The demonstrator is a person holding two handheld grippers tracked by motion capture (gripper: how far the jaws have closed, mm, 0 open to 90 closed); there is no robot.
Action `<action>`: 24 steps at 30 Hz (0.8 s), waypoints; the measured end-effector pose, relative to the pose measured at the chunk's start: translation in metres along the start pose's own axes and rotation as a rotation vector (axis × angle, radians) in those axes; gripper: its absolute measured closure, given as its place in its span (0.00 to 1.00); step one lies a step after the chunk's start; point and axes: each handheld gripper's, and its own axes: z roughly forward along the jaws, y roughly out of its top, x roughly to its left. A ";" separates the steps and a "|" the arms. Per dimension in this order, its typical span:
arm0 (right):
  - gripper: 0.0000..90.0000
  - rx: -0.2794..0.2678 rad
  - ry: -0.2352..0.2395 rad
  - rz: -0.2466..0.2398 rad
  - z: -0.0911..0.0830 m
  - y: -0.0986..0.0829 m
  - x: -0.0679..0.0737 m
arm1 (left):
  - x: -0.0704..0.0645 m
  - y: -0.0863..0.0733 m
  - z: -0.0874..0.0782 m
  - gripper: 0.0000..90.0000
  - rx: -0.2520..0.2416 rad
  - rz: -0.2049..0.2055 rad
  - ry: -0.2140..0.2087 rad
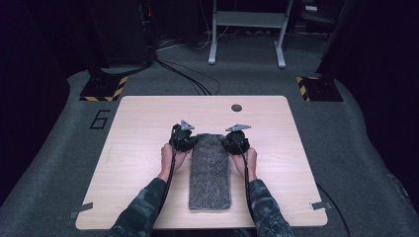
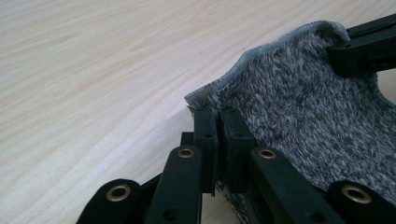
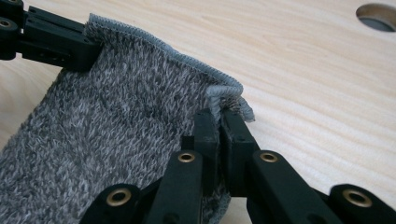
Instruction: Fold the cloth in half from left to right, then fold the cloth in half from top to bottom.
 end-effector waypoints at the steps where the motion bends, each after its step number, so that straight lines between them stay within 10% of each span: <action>1: 0.96 -0.008 -0.001 -0.010 -0.001 0.001 -0.001 | 0.000 0.001 -0.001 0.96 0.010 0.006 0.000; 24: 0.96 -0.084 -0.008 -0.051 -0.011 0.017 0.002 | 0.004 0.013 -0.019 0.96 -0.080 0.031 0.031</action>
